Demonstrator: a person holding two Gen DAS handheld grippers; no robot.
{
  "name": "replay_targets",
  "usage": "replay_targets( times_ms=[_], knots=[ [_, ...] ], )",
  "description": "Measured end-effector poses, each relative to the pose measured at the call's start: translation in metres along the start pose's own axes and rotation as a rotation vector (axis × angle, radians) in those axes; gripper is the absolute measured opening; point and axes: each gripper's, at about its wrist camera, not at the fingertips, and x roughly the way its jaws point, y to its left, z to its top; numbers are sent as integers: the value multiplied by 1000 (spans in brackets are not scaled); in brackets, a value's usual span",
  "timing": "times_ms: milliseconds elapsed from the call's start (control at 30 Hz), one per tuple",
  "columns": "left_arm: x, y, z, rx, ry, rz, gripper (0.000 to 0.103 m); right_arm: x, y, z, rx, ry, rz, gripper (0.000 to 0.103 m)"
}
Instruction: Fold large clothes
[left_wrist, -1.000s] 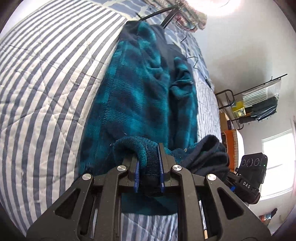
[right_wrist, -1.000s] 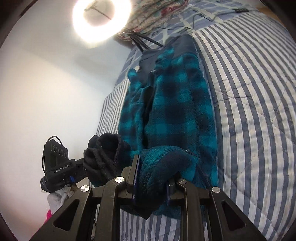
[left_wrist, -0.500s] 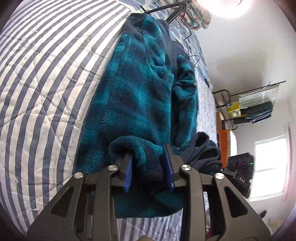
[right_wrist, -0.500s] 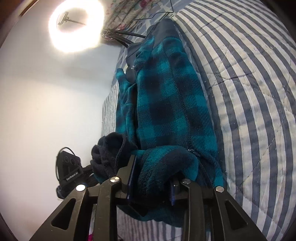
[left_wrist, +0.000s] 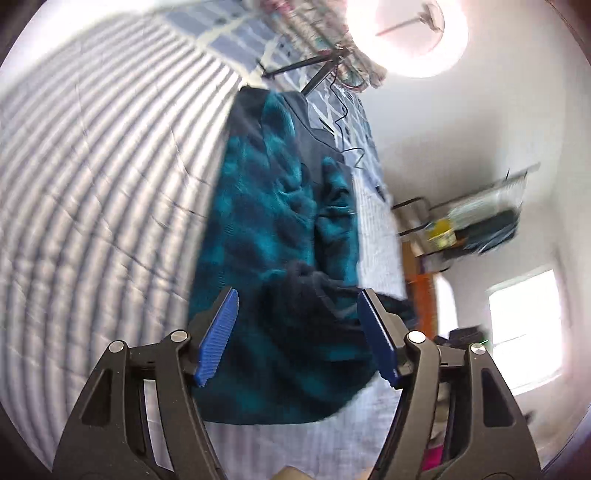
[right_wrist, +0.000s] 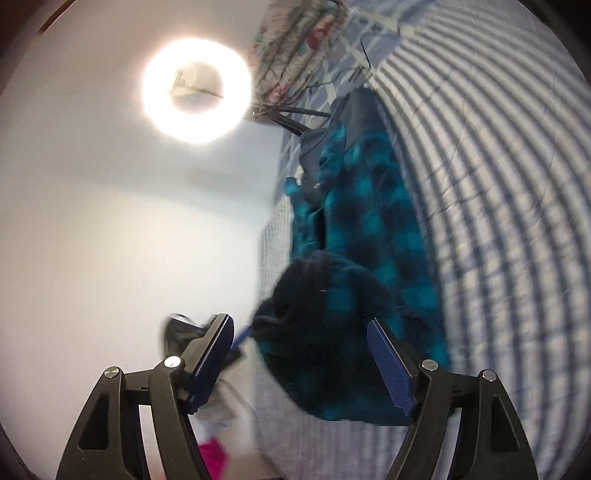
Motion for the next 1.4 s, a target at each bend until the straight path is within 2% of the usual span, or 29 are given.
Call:
replay_targets(
  times_ms=[67, 100, 167, 333, 367, 400, 433, 467, 500, 567, 633, 733, 833, 933, 1000, 1067, 1133, 1233, 1333, 1400],
  knots=[
    [6, 7, -6, 27, 26, 21, 67, 0, 3, -5, -102, 7, -100, 73],
    [12, 10, -9, 42, 47, 30, 60, 4, 3, -7, -140, 14, -138, 72],
    [24, 13, -18, 79, 94, 39, 51, 11, 2, -9, -183, 23, -173, 71],
    [45, 13, -44, 173, 177, 72, 50, 38, 3, -16, -280, 96, -231, 71],
    [48, 15, -48, 178, 187, 82, 49, 43, 2, -18, -292, 107, -251, 71],
    [50, 16, -51, 187, 194, 94, 42, 47, 0, -20, -299, 119, -265, 71],
    [51, 16, -54, 199, 194, 105, 39, 49, -2, -22, -296, 128, -263, 65],
    [50, 15, -57, 211, 192, 109, 31, 52, -3, -23, -289, 137, -257, 51],
    [49, 12, -59, 229, 187, 109, 21, 53, -5, -25, -283, 144, -259, 45],
    [44, 7, -62, 250, 178, 110, 14, 51, -3, -29, -294, 133, -268, 29],
    [36, 3, -65, 249, 154, 122, 11, 49, 1, -30, -302, 131, -254, 18],
    [23, 9, -65, 171, 122, 142, 10, 43, -3, -30, -285, 126, -259, 13],
    [30, 13, -67, 188, 128, 198, 18, 53, -13, -28, -260, 162, -319, 15],
    [19, 7, -61, 214, 92, 188, 29, 51, 0, -26, -298, 152, -343, 30],
    [8, 0, -50, 238, 29, 174, 54, 45, 13, -27, -376, 137, -363, 38],
    [5, -5, -41, 256, -1, 149, 58, 38, 20, -25, -406, 114, -348, 51],
    [12, -10, -29, 286, -4, 164, 58, 33, 25, -17, -404, 72, -335, 63],
    [37, -12, -14, 324, 79, 149, 58, 43, 25, 2, -369, 51, -308, 64],
    [54, -4, -3, 267, 91, 119, 58, 51, 23, 16, -346, 33, -307, 64],
    [63, -1, 1, 223, 110, 72, 21, 62, 23, 23, -328, 36, -274, 52]
  ],
)
